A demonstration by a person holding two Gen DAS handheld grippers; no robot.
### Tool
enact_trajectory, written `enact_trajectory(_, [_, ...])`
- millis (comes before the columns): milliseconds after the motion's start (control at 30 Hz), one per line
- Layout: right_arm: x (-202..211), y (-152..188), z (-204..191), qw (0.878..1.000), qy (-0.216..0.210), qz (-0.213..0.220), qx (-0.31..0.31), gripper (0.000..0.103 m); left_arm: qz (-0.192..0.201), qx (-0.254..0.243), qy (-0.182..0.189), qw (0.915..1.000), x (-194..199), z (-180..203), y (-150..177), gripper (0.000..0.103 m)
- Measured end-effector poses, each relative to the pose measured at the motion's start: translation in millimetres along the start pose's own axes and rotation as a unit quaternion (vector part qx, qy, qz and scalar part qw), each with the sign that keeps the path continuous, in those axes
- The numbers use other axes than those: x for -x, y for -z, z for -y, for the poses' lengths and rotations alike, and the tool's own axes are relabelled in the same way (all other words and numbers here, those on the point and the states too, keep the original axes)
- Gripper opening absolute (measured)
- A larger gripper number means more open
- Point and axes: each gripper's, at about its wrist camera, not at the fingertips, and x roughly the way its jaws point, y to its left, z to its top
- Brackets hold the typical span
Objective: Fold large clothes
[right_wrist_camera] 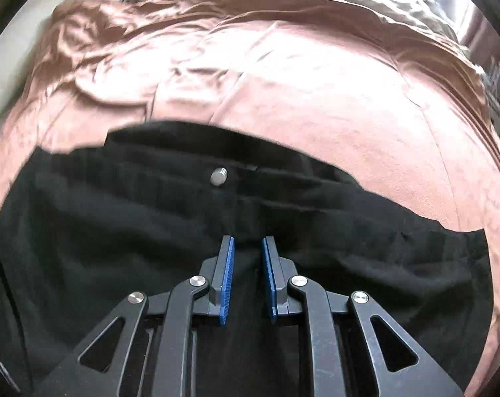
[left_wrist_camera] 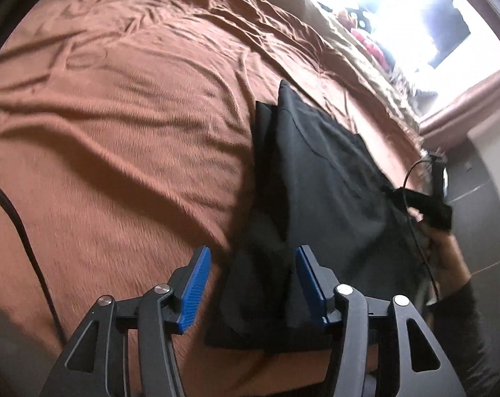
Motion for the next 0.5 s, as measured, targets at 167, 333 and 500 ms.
enact_trajectory(167, [31, 28, -7, 0.999, -0.035, 0.013, 0.006, 0.014, 0.007, 0.048, 0.029, 0.9984, 12, -10, 12, 0.067])
enact_trajectory(333, [63, 65, -10, 0.997, -0.068, 0.015, 0.017, 0.014, -0.005, 0.088, 0.063, 0.9941, 12, -15, 24, 0.067])
enact_trajectory(500, [78, 103, -9, 0.994, -0.108, 0.008, 0.008, 0.014, 0.002, 0.108, 0.059, 0.9924, 15, -21, 35, 0.069])
